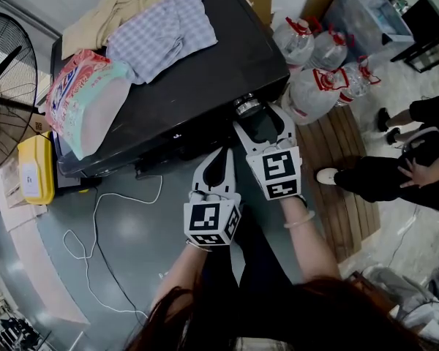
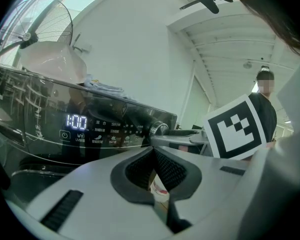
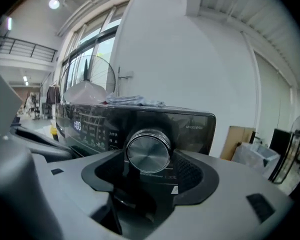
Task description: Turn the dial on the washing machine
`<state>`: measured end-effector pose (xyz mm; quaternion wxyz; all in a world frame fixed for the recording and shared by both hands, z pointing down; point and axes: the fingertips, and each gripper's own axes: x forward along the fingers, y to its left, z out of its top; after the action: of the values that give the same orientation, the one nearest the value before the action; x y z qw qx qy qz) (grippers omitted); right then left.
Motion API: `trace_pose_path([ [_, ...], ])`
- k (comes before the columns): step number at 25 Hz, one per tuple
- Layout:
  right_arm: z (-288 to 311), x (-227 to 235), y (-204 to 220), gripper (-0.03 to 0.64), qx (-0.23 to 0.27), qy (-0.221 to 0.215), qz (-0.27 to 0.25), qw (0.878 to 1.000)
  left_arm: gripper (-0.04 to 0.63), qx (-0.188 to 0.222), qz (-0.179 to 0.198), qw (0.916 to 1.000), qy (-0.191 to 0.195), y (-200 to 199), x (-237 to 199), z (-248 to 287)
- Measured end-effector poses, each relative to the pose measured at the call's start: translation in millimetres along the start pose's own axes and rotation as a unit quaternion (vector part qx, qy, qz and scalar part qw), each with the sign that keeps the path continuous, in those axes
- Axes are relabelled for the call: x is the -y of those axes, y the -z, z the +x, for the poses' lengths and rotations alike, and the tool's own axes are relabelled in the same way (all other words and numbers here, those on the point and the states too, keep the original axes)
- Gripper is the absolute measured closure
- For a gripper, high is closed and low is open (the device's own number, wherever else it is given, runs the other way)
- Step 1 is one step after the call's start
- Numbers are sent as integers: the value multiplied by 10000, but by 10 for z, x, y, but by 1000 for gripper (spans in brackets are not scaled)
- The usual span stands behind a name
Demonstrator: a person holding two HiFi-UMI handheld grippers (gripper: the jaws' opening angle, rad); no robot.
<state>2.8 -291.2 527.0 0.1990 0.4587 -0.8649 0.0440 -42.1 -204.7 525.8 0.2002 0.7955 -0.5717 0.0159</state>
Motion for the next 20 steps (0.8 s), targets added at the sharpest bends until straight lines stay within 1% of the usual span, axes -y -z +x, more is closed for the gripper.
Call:
trace_pose_path([
  [2,5,-22,-12,304,-57,45,-366,9993,578,-2,2,10000,-8,3,-3,4],
  [4,1,-26,-11,304,-88,82,-602,9981,578,-7,-4,10000,-22,9,-2,3],
  [9,-9,-10,-28,307,-113,169,-885,9959,578,5,0,10000,-32,13,8,-9],
  [11,-4,-1,-35,322,-90,186,-869,9960,578,8,1,10000,-32,11,9,-13],
  [13,-6,3,-34,322,-61,167,-771,9969,578,7,-7,10000,-37,15,10,-21],
  [17,-1,6,-35,324,66,72,-341,9994,577,15,-12,10000,-48,17,3,-24],
  [20,-2,6,-34,325,103,43,-150,9998,578,19,-24,10000,-43,21,-1,-31],
])
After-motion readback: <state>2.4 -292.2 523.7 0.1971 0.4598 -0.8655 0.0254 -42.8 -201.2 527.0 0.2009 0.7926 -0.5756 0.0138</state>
